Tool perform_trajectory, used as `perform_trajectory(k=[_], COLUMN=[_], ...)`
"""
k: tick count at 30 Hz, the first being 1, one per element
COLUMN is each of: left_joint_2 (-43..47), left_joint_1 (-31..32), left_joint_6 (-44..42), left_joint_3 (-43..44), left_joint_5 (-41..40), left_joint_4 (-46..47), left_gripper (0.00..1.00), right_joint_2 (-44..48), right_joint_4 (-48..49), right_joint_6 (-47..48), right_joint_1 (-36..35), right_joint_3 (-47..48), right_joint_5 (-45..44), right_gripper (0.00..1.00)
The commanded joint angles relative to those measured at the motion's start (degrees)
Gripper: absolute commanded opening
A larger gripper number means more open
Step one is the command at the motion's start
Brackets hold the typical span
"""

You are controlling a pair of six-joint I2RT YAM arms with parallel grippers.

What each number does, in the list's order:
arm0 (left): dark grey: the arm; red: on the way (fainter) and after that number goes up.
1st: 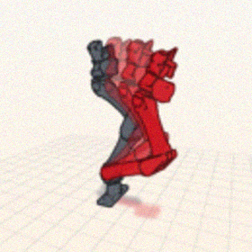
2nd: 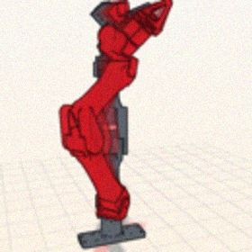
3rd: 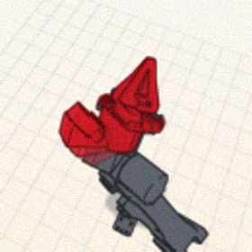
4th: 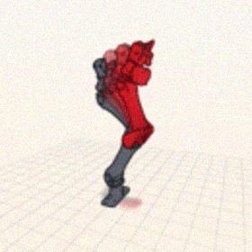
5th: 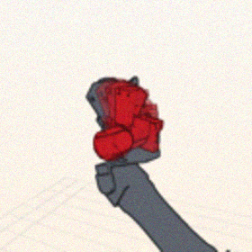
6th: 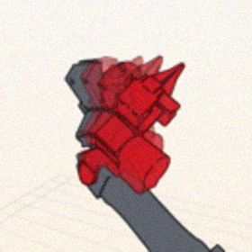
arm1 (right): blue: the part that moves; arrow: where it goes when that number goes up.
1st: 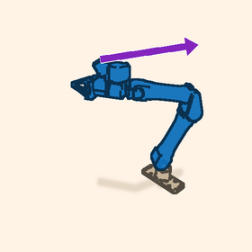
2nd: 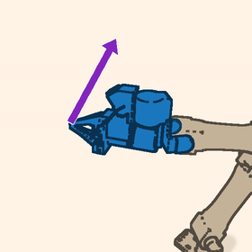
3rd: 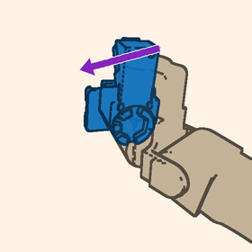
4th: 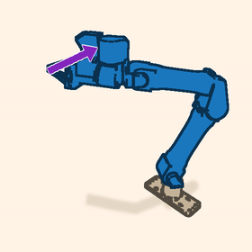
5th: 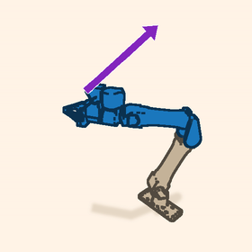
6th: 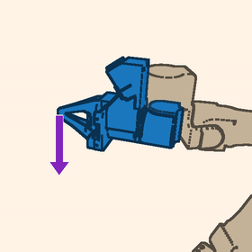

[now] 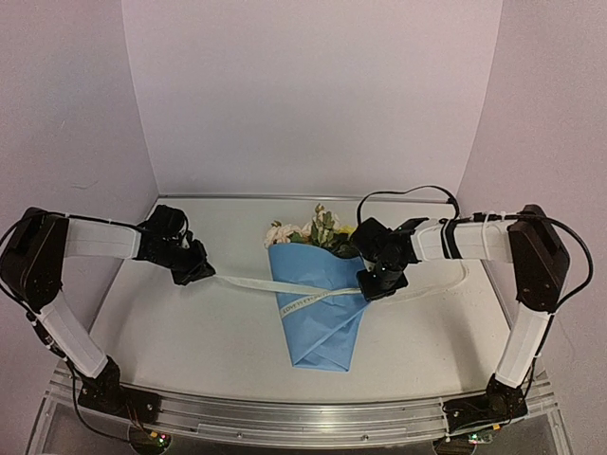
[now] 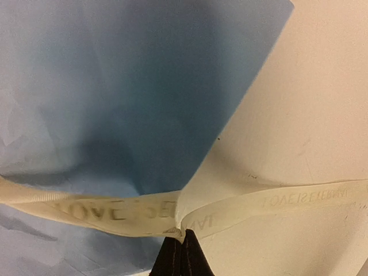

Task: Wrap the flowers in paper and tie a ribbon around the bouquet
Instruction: Tie the ribbon around the folded bouquet.

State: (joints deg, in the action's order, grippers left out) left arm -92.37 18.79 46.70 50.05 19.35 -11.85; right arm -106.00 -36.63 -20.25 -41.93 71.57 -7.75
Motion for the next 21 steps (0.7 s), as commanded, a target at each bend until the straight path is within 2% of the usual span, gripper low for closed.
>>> perform_trajectory(k=[1,7,15,18,21], left_joint_2=[4.7,4.5,4.7,4.2,4.3], left_joint_1=[-5.1,-14.3,-29.0,-34.1,-38.7], left_joint_6=[1.3,-0.2,-0.9,-1.0,-0.5], left_joint_3=[-3.3,-6.1,-8.2,-6.6,-4.1], left_joint_5=[-7.3,-7.9,-7.7,-7.7,-8.0], left_joint_4=[-1.9,-2.9,-1.9,-2.9,-3.6], left_gripper=[0.00,0.00,0.00,0.00,0.00], right_joint_2=[3.0,1.2,3.8,6.4,8.1], right_joint_4=[-2.6,-5.9,-7.8,-7.3,-7.3], right_joint_6=[-4.3,-8.6,-13.3,-16.3,-19.1], right_joint_1=[3.0,6.0,7.8,6.6,2.3], right_joint_3=[-0.4,0.6,-4.9,-8.1,-10.0], right_joint_5=[-0.9,-0.7,0.7,3.4,2.9], right_gripper=[0.00,0.00,0.00,0.00,0.00])
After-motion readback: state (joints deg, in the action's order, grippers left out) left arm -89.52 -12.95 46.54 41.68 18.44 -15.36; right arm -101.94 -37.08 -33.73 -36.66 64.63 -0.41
